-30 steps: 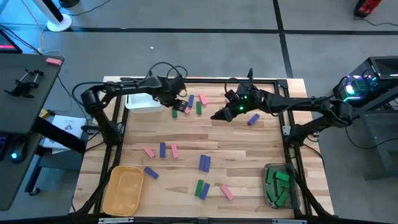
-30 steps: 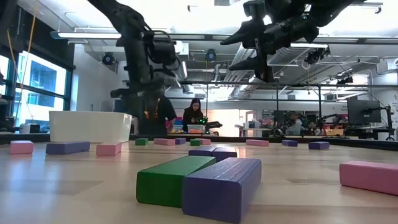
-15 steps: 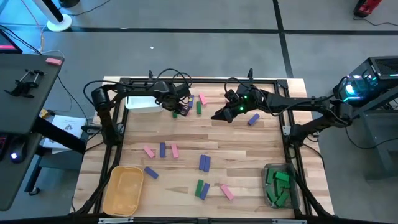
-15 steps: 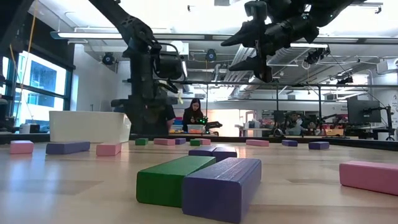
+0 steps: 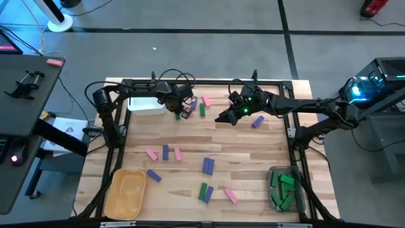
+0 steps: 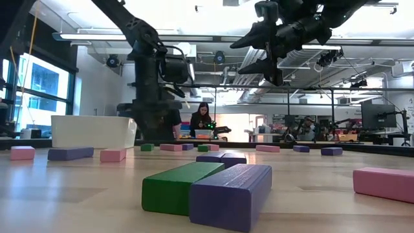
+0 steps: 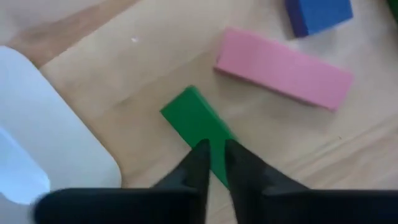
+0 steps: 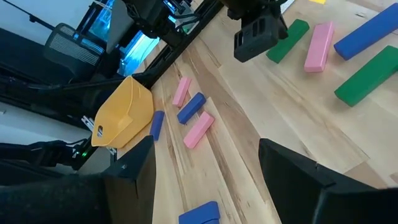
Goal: Sort blocks
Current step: Put the green block into the black transparent bin
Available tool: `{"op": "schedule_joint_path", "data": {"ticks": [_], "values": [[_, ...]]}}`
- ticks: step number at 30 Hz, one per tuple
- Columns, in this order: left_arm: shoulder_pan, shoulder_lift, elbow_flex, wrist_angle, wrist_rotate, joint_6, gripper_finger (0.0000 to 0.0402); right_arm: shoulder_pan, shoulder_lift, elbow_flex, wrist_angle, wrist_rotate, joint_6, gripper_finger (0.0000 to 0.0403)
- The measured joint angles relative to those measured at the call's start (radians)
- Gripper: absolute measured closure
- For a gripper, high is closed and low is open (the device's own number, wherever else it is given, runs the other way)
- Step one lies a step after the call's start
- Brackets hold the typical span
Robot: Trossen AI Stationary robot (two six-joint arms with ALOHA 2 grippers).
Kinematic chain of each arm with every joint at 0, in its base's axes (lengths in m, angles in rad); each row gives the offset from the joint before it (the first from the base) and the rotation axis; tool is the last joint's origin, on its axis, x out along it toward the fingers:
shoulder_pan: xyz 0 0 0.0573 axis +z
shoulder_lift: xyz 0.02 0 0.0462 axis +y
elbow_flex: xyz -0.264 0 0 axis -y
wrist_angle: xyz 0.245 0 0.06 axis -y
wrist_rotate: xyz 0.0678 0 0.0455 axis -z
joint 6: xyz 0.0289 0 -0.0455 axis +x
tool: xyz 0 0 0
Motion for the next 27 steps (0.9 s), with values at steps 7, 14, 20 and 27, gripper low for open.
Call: {"op": "schedule_joint_path", "data": {"ticks": [7, 14, 20, 27], "values": [[0.002, 0.000, 0.000, 0.013, -0.001, 0.035, 0.0399, 0.000, 0.000, 0.000, 0.000, 0.008, 0.000, 0.0187], [0.002, 0.000, 0.000, -0.011, -0.001, 0.077, 0.0401, 0.000, 0.000, 0.000, -0.006, 0.008, 0.003, 0.0187], [0.001, 0.000, 0.000, -0.008, 0.000, 0.107, 0.0401, 0.000, 0.000, 0.000, -0.025, 0.009, 0.003, 0.0187], [0.000, 0.027, 0.000, 0.002, 0.001, 0.139, 0.0401, 0.000, 0.000, 0.000, -0.043, 0.010, 0.003, 0.0187]]}}
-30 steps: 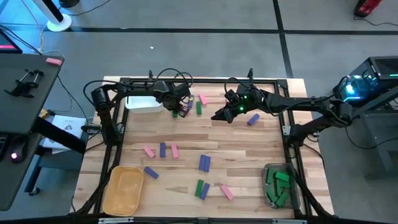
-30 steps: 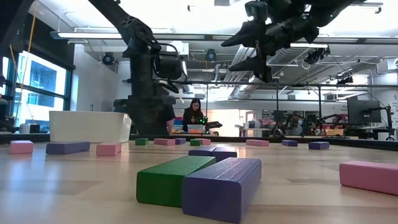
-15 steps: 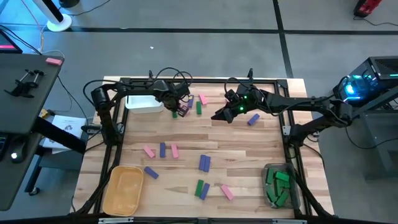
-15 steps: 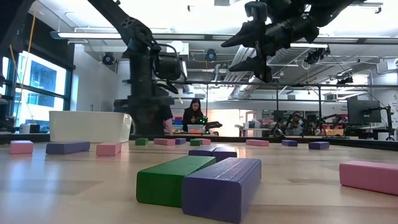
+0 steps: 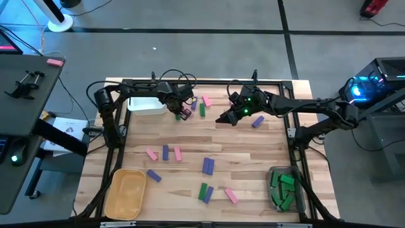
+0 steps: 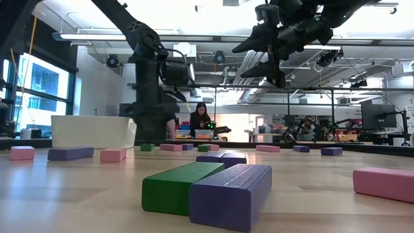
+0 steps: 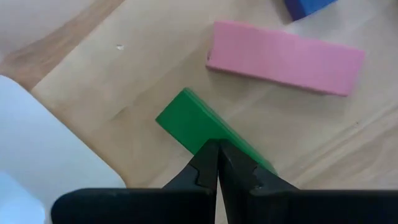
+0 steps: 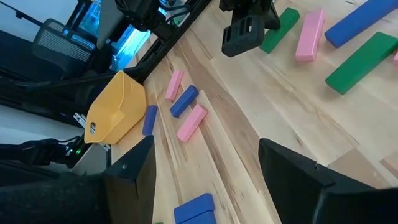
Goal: Sort blocks
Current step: Put the green block into the black transparent bin
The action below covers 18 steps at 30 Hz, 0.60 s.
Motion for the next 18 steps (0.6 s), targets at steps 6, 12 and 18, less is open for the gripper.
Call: {"op": "schedule_joint_path", "data": {"ticks": [6, 12, 18], "values": [[-0.002, 0.015, 0.003, 0.011, 0.012, 0.004, 0.0401, 0.000, 0.000, 0.000, -0.003, 0.000, -0.001, 0.0187], [-0.040, 0.013, 0.003, -0.010, 0.108, 0.336, 0.0401, 0.000, 0.000, 0.000, -0.009, 0.000, -0.002, 0.0187], [-0.119, 0.015, 0.001, -0.018, 0.232, 0.580, 0.0401, 0.000, 0.000, 0.000, -0.010, 0.000, -0.002, 0.0187]]}}
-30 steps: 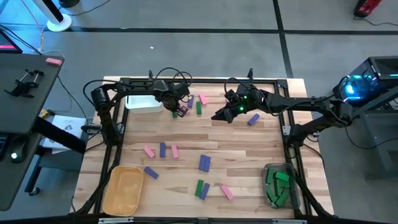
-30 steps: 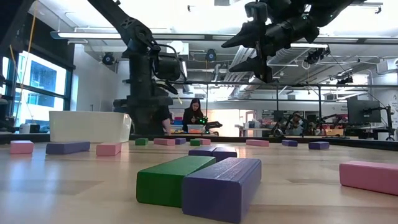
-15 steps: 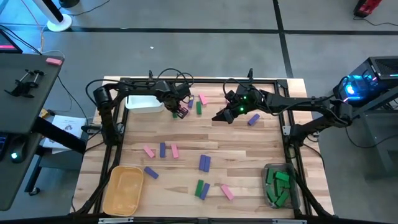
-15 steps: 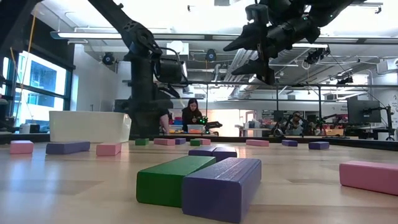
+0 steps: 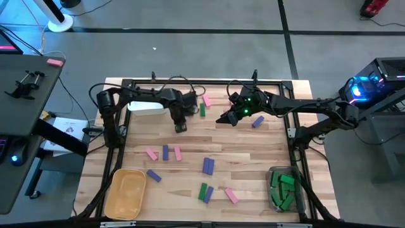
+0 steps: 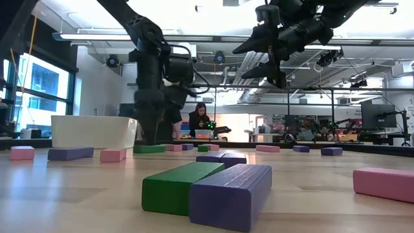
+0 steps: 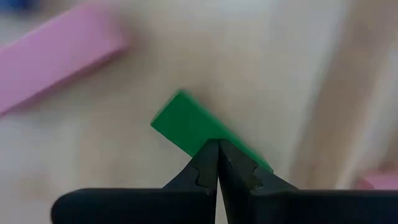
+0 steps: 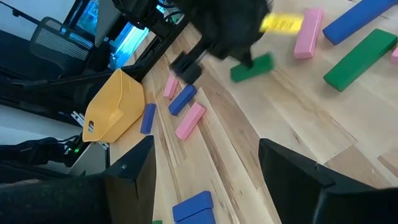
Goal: Sort blocks
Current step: Put the green block into the black transparent bin
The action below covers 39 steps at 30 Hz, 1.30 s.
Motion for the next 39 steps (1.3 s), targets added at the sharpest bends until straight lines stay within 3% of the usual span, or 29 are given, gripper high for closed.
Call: {"op": "schedule_joint_path", "data": {"ticks": [7, 11, 15, 18, 24, 28, 33, 39], "values": [[-0.092, 0.001, 0.000, 0.000, -0.018, 0.345, 0.0401, 0.000, 0.000, 0.000, 0.000, 0.000, 0.000, 0.0187], [-0.119, 0.002, 0.015, -0.015, -0.102, 0.405, 0.0401, 0.000, 0.000, 0.000, 0.000, 0.000, 0.000, 0.0187], [-0.126, -0.007, 0.077, -0.100, -0.123, 0.304, 0.0401, 0.000, 0.000, 0.000, 0.000, 0.000, 0.000, 0.0187], [-0.128, -0.045, 0.107, -0.134, -0.112, 0.139, 0.0401, 0.000, 0.000, 0.000, -0.001, 0.001, 0.000, 0.0187], [-0.139, -0.102, 0.071, -0.168, -0.105, -0.236, 0.0401, 0.000, 0.000, 0.000, -0.019, 0.003, 0.000, 0.0187], [-0.160, -0.105, 0.001, -0.102, -0.104, -0.441, 0.0396, 0.000, 0.000, 0.000, -0.022, 0.003, -0.001, 0.0187], [-0.177, -0.108, -0.050, -0.029, -0.104, -0.484, 0.0353, 0.000, 0.000, 0.000, -0.023, 0.003, 0.000, 0.0187], [-0.173, -0.108, -0.051, 0.001, -0.138, -0.399, 0.0273, 0.000, 0.000, 0.000, -0.023, 0.003, 0.000, 0.0187]]}}
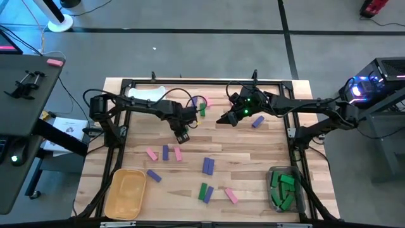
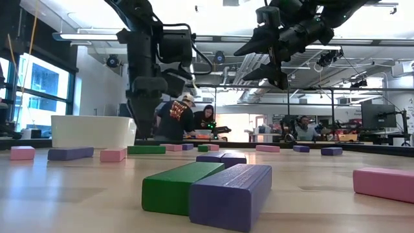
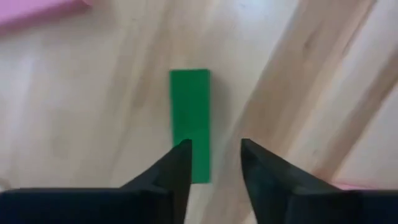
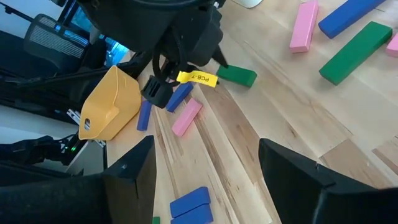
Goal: Sort blocks
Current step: Put the green block into the black transparent bin
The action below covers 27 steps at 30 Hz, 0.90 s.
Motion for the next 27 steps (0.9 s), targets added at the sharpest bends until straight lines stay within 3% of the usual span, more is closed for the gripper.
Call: {"op": "schedule_joint_path", "data": {"ticks": [6, 11, 15, 27], "values": [[0.034, 0.000, 0.000, 0.000, -0.028, 0.013, 0.0198, 0.000, 0.000, 0.000, 0.000, 0.000, 0.001, 0.0187], [0.061, 0.000, 0.000, 0.001, -0.014, 0.009, 0.0159, 0.000, 0.000, 0.000, 0.000, 0.010, 0.000, 0.0187], [0.068, 0.019, 0.000, 0.009, 0.058, 0.010, 0.0150, 0.000, 0.000, 0.000, 0.000, 0.038, 0.001, 0.0187], [0.063, 0.109, 0.004, 0.037, 0.043, 0.011, 0.0149, 0.000, 0.000, 0.000, -0.004, 0.044, 0.028, 0.0187]]}}
